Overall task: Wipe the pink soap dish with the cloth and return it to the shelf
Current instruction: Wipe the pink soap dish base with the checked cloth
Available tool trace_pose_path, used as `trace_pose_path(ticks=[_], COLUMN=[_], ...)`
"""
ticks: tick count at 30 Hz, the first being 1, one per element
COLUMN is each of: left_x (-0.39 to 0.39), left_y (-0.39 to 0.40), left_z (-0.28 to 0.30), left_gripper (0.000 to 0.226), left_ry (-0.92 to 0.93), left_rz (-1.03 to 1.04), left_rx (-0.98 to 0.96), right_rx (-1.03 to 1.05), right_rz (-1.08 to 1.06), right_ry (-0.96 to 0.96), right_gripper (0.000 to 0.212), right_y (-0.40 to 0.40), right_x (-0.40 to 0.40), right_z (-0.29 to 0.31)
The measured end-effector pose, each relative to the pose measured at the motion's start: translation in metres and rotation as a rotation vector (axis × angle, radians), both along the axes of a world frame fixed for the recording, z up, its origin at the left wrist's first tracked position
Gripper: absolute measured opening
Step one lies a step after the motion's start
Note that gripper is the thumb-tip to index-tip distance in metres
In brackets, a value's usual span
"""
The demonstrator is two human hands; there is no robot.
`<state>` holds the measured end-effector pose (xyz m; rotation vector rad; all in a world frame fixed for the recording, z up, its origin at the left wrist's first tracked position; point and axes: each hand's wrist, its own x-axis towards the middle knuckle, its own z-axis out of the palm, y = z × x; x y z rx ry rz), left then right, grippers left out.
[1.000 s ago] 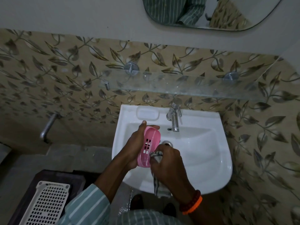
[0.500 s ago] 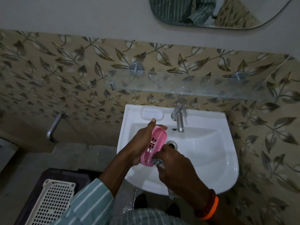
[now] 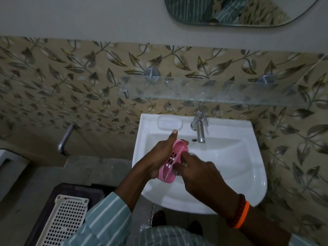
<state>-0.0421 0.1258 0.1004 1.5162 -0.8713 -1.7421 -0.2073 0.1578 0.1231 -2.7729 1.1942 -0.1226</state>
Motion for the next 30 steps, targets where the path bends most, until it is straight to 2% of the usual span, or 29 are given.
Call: trace_pose_path(ticks=[3,7,10,15,19,21,27,30], left_x=[-0.005,-0.006,-0.003,-0.005,-0.006,-0.006,-0.006,-0.006], left_y=[-0.002,-0.01,-0.009,-0.008,-0.002,0.001,-0.006,-0.004], left_z=[0.003,0.007,0.006,0.002,-0.003,-0.004,0.005,0.005], left_gripper=[0.061,0.059,0.061,0.064,0.064,0.066,0.068,0.07], left_ry=[-0.01,0.013,0.125,0.217,0.273,0.288,0.151,0.132], left_rz=[-0.006,0.034,0.097,0.112,0.086,0.077,0.048,0.044], left_rx=[-0.013,-0.045,-0.025,0.03,0.105,0.138,0.106,0.111], right_rx=[-0.056,0.163,0.287,0.083,-0.096,-0.122,-0.015,-0.053], right_rz=[-0.005,-0.028,-0.075,-0.016,-0.112,-0.115,0.159,0.083], right_ry=[-0.038,-0.188,-0.317,-0.221,-0.197,-0.202,-0.122,-0.142], right_gripper=[0.021,0.025,0.027,0.027,0.021,0.022,0.021,0.023], right_y=[-0.007,0.002,-0.007,-0.012,-0.032,-0.035,0.0,-0.021], right_x=[-0.006,0.0,-0.01,-0.015,-0.02,-0.023,-0.02,-0.021], right_z=[0.001,-0.009,-0.014,-0.009,0.002,0.003,-0.011,-0.001])
